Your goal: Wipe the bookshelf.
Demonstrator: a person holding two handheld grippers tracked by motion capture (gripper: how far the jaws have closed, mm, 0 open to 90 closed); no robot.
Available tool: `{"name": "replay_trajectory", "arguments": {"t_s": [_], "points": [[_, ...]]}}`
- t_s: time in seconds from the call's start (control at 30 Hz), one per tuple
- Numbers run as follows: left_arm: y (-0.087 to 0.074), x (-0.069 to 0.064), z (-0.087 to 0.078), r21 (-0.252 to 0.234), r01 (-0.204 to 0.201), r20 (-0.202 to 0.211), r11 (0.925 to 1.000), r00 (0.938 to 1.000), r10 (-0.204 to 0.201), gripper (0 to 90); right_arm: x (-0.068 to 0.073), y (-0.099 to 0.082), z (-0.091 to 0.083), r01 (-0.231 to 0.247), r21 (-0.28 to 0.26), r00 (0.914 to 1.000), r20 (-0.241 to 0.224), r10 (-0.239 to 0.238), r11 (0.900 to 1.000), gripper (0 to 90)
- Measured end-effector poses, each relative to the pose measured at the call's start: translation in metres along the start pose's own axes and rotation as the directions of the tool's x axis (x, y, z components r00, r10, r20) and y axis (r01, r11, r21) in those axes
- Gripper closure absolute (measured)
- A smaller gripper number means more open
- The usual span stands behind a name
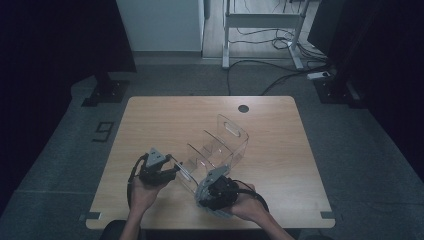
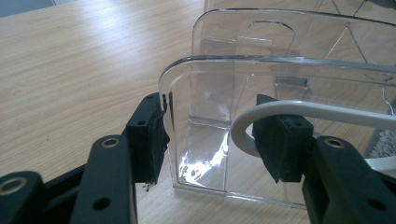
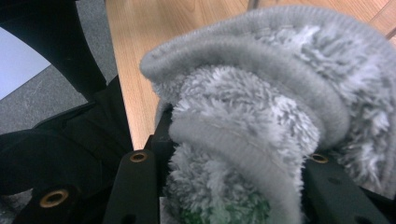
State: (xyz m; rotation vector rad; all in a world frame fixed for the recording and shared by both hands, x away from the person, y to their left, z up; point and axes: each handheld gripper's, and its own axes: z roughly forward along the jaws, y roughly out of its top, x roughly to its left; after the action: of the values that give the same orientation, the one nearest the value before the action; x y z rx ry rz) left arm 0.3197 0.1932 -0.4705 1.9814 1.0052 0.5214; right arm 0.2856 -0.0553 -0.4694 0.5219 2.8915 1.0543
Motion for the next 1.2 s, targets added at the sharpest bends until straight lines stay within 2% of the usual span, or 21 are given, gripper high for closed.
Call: {"name": "replay_trajectory", "arguments": {"t_s": [0.23,0.33,0.37,0.43,0.5,0.53,0.57,0.63,0.67,0.7,0.73,0.93,1.0,1.03,1.07,1.1,1.2], "points": [[-0.001,0.003,0.001,-0.012,0.001,-0.001,0.9999,1.0000,-0.001,43.8,-0.007,-0.005,-0.004,-0.014,0.017,0.9996,0.025,0.013,0.9998,57.5],[-0.001,0.006,0.001,-0.012,0.011,-0.008,0.9999,0.9999,-0.012,42.6,-0.015,-0.010,-0.008,-0.032,0.021,0.9979,0.057,0.031,0.9993,57.4],[-0.002,0.007,0.001,-0.014,0.020,-0.011,0.9997,0.9997,-0.020,41.0,-0.021,-0.013,-0.012,-0.051,0.022,0.9952,0.084,0.049,0.9985,57.4],[-0.002,0.008,0.001,-0.015,0.024,-0.010,0.9996,0.9997,-0.024,41.4,-0.029,-0.017,-0.017,-0.071,0.015,0.9916,0.110,0.069,0.9973,57.4],[-0.002,0.009,0.001,-0.017,0.023,-0.002,0.9996,0.9997,-0.023,44.3,-0.033,-0.020,-0.020,-0.083,0.010,0.9896,0.118,0.081,0.9965,57.4],[-0.002,0.009,0.001,-0.017,0.023,0.002,0.9996,0.9997,-0.023,44.3,-0.037,-0.022,-0.023,-0.097,0.006,0.9869,0.130,0.095,0.9953,57.4],[-0.002,0.010,0.001,-0.016,0.027,0.006,0.9995,0.9996,-0.027,44.4,-0.045,-0.027,-0.029,-0.123,-0.006,0.9805,0.154,0.123,0.9924,57.4],[-0.002,0.010,0.001,-0.016,0.027,0.007,0.9995,0.9996,-0.027,44.7,-0.049,-0.030,-0.031,-0.133,-0.011,0.9774,0.164,0.133,0.9910,57.3],[-0.002,0.011,0.001,-0.019,0.022,0.007,0.9996,0.9997,-0.021,45.3,-0.053,-0.033,-0.033,-0.146,-0.015,0.9739,0.173,0.147,0.9892,57.3],[-0.002,0.011,0.001,-0.018,0.016,0.011,0.9997,0.9998,-0.016,45.9,-0.061,-0.040,-0.037,-0.174,-0.019,0.9649,0.196,0.175,0.9845,57.2],[-0.002,0.011,0.001,-0.018,0.016,0.011,0.9997,0.9998,-0.016,45.9,-0.061,-0.040,-0.037,-0.174,-0.019,0.9649,0.196,0.175,0.9845,57.2],[-0.001,0.011,0.001,-0.016,-0.002,0.017,0.9999,0.9998,0.002,46.2,-0.083,-0.057,-0.051,-0.249,-0.048,0.9361,0.244,0.253,0.9674,56.8],[-0.002,0.011,0.000,-0.015,-0.007,0.021,0.9999,0.9998,0.007,46.3,-0.089,-0.062,-0.056,-0.272,-0.060,0.9231,0.266,0.277,0.9606,56.6],[-0.002,0.012,0.000,-0.014,-0.011,0.024,0.9998,0.9996,0.011,46.4,-0.096,-0.068,-0.062,-0.292,-0.074,0.9099,0.285,0.301,0.9534,56.4],[-0.002,0.012,0.000,-0.014,-0.012,0.026,0.9998,0.9996,0.013,46.4,-0.099,-0.071,-0.065,-0.306,-0.078,0.9025,0.293,0.316,0.9487,56.4],[-0.002,0.012,0.000,-0.014,-0.012,0.026,0.9998,0.9996,0.013,46.4,-0.099,-0.071,-0.065,-0.306,-0.078,0.9025,0.293,0.316,0.9487,56.4],[-0.002,0.011,-0.001,-0.015,-0.014,0.035,0.9998,0.9993,0.015,46.5,-0.108,-0.080,-0.073,-0.342,-0.094,0.8762,0.327,0.354,0.9348,56.1]]}}
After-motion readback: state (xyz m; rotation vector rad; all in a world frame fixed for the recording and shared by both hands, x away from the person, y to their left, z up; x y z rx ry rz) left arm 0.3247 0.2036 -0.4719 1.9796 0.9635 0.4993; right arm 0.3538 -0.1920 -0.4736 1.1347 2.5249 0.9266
